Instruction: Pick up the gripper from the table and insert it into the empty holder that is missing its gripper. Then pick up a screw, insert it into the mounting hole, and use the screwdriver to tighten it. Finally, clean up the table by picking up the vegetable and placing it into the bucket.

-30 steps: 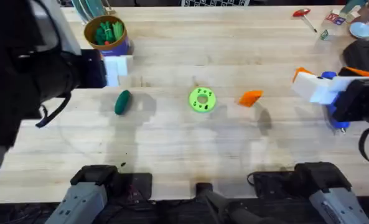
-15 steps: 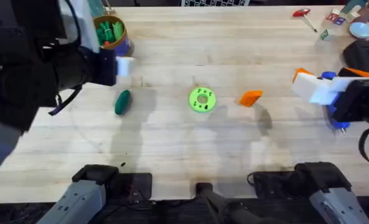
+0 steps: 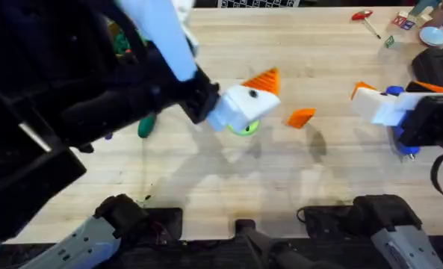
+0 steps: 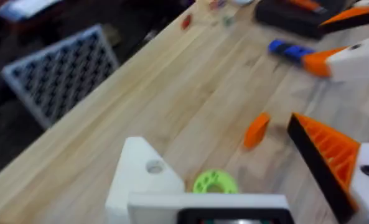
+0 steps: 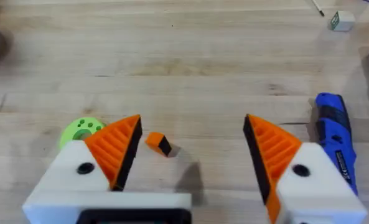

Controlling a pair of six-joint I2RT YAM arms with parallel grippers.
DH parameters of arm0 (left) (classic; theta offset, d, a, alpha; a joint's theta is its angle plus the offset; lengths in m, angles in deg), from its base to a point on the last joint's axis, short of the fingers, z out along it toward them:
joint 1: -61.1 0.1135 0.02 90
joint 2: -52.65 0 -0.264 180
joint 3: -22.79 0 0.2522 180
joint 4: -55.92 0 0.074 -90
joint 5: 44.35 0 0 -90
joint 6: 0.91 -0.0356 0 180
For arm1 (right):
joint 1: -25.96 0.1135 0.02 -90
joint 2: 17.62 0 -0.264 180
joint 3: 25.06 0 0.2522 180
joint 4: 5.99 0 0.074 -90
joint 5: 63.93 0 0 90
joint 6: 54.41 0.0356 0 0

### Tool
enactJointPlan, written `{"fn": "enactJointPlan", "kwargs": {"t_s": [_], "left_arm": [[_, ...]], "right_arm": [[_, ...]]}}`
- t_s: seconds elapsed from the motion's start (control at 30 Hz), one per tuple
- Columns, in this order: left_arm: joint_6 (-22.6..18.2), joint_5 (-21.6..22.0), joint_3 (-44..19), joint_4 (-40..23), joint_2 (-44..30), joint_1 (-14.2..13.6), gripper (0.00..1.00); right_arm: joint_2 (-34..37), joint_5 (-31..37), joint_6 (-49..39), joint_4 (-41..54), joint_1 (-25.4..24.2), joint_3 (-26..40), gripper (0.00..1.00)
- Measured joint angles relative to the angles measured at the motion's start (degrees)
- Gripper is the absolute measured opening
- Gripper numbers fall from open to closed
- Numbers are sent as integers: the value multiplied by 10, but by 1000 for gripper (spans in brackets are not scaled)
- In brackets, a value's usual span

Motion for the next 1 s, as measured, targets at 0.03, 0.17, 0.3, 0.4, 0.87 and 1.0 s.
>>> {"fn": "enactJointPlan", "kwargs": {"t_s": [0.03, 0.17, 0.3, 0.4, 0.87, 1.0], "left_arm": [[0, -10, 0, 9, -2, -11, 988], [-1, -51, 0, 14, -7, -46, 987], [-1, -73, 0, -2, -7, -57, 987], [-1, -77, 0, 0, -8, -57, 986], [-1, -80, 2, 114, -112, -57, 987], [-2, -80, 45, 177, -84, -57, 987]], "right_arm": [[0, 0, 0, 0, 0, 0, 991], [0, 0, 0, 0, 0, 0, 991], [0, 0, 0, 0, 0, 0, 990], [0, 0, 0, 0, 0, 0, 991], [0, 0, 0, 0, 0, 0, 991], [0, 0, 0, 0, 0, 0, 991]]}}
